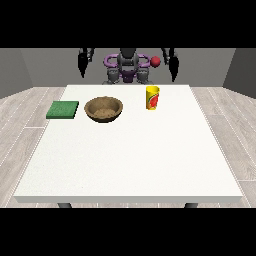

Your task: Pick the cup and pour the ball into the bowl, then pick the bowl and place it on the pad

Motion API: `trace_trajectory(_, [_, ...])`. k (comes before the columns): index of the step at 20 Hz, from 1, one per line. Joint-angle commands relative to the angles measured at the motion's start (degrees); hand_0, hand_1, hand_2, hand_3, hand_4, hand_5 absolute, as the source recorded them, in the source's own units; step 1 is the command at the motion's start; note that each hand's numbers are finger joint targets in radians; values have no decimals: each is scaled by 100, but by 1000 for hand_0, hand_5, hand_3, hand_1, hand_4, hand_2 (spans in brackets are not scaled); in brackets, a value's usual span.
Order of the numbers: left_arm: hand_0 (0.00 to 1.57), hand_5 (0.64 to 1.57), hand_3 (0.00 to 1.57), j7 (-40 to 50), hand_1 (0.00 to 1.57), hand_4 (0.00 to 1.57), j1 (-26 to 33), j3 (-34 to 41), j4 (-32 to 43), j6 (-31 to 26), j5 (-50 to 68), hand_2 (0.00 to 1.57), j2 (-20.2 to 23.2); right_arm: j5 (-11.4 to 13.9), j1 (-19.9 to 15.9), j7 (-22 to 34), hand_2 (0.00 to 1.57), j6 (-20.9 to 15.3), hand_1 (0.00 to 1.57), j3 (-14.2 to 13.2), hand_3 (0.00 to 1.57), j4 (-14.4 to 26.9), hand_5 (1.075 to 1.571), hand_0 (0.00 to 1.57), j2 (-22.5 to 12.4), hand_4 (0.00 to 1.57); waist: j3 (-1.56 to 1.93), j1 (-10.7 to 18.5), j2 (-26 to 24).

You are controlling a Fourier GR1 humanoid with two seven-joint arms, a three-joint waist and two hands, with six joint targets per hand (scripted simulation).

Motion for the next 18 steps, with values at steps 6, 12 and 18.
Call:
trace_trajectory(6, [0,1557,0,580,0,0,-152,24,-639,-79,73,0,240,6,-89,639,0,16,0,-105,0,-589,1569,0,-360,0,125,-96,-1564])
trace_trajectory(12, [0,1552,0,1076,0,0,-510,704,-1400,-145,1012,0,240,-944,220,543,0,880,0,-914,0,-949,1570,0,-862,0,168,-130,-676])
trace_trajectory(18, [0,1542,0,230,0,0,-814,1280,-812,-634,1337,0,611,-1031,150,-229,0,1396,0,-1241,0,-364,1570,0,-1039,0,169,-98,14])
